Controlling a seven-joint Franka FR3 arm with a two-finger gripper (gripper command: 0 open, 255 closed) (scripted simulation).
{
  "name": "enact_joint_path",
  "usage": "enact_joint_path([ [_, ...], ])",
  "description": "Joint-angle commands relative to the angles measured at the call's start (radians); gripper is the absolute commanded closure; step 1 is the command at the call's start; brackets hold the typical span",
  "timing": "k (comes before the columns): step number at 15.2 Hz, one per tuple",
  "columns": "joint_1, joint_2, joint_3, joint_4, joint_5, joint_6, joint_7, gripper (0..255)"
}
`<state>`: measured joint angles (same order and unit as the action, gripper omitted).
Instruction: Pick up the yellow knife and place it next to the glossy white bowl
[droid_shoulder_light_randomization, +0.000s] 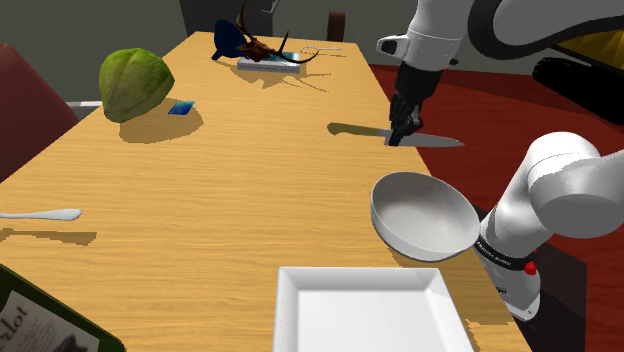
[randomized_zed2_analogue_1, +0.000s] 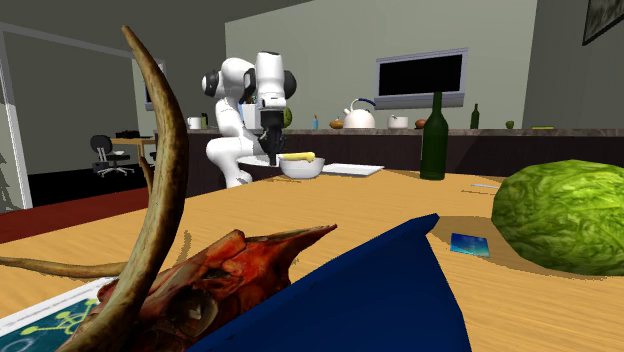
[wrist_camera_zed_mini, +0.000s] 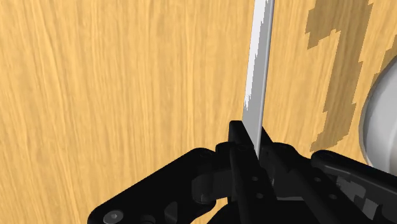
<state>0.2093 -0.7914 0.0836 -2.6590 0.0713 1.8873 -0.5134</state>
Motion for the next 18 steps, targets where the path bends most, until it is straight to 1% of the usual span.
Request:
enact_joint_path([
  [1,0.0,0.008,0.001,-0.023,0.001,0.031,-0.001,255],
  [9,0.003,0.037,0.008,-0.113,0.008,0.151,-0.003,255],
  [16,0.003,0.037,0.008,-0.113,0.008,0.151,-0.003,255],
  [17,0.003,0.037,0.008,-0.113,0.008,0.151,-0.003,0],
  [18,0.003,0.037,0.008,-0.113,0.008,0.151,-0.003,0],
])
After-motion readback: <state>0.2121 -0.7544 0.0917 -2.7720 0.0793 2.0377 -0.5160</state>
